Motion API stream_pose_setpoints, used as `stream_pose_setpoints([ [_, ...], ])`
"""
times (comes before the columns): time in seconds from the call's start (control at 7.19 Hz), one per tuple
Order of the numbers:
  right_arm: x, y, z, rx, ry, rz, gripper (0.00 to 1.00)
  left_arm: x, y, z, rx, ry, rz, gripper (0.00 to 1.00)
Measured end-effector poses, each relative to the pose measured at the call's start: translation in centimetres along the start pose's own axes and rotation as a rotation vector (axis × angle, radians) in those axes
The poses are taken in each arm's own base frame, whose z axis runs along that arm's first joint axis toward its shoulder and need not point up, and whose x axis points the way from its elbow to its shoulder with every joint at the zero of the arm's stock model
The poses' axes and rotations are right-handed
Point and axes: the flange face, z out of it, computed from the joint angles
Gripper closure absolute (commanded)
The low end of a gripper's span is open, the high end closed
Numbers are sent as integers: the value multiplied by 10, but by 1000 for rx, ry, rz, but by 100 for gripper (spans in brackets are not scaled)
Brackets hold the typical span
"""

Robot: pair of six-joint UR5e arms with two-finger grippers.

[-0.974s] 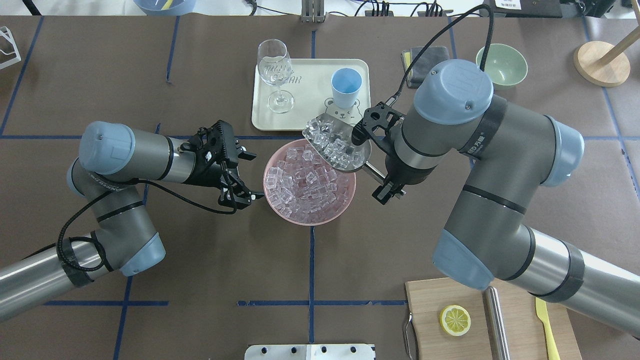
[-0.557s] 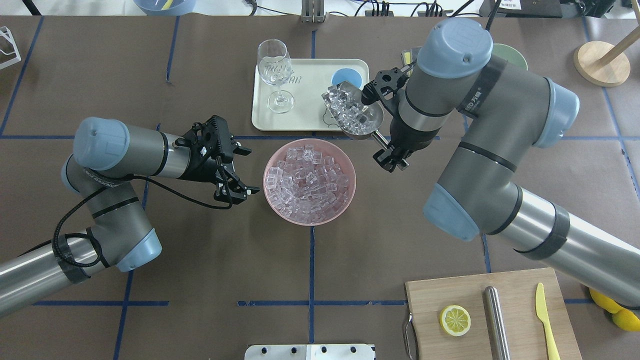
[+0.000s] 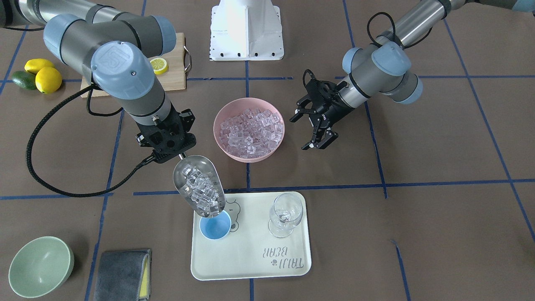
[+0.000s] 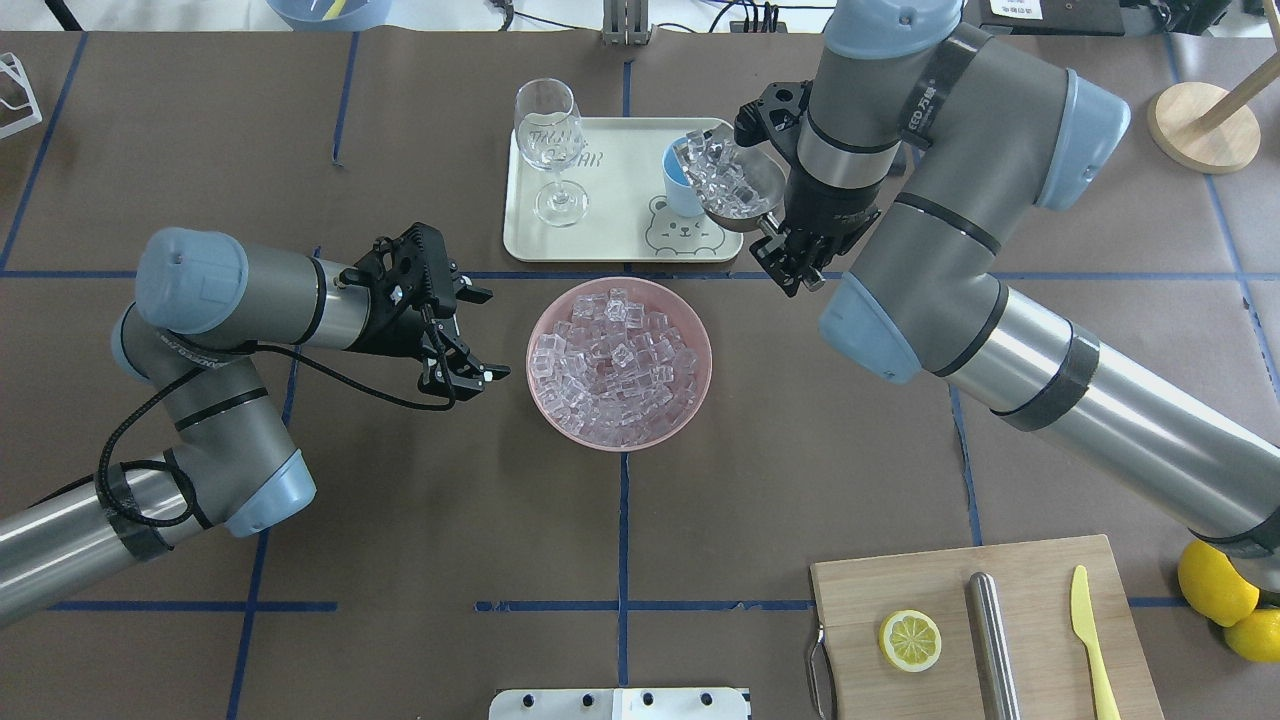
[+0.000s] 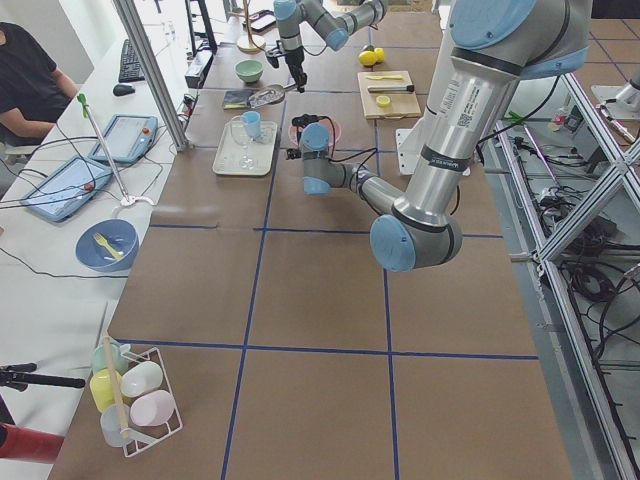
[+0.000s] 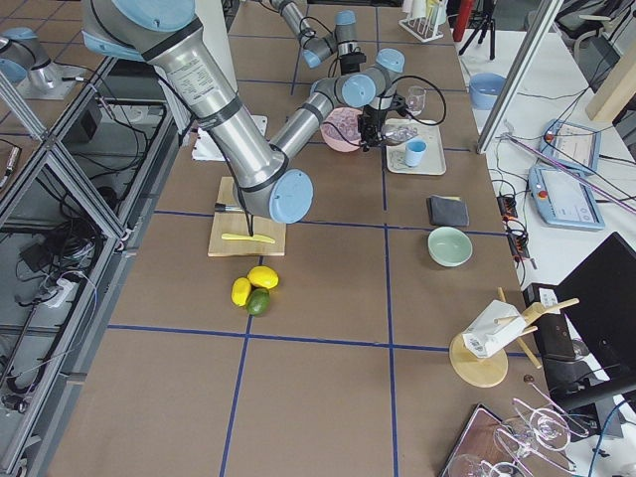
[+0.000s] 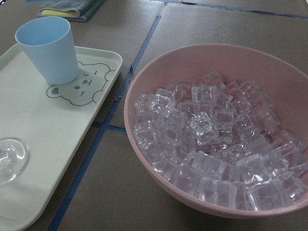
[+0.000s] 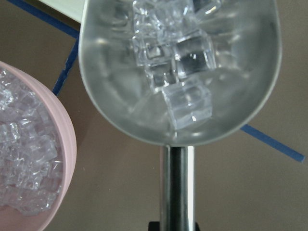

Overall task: Put ice in cup with scoop
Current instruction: 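Lift the full scoop out and carry it to the light blue cup, then tilt the scoop over the light blue cup to pour the ice in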

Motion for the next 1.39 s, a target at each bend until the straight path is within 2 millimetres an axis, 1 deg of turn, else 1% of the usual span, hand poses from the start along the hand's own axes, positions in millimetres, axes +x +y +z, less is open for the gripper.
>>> stream_pose_setpoints([
  [0.56, 3, -13, -22, -131, 59, -29, 100, -2, 4, 1, -8, -2, -4, 0],
  [0.97, -5, -33, -36, -237, 106, -61, 100, -1, 12, 1, -18, -1, -6, 0],
  [1.39, -1, -34, -42, -329, 164, -122, 100, 0, 13, 1, -17, -1, -5, 0],
])
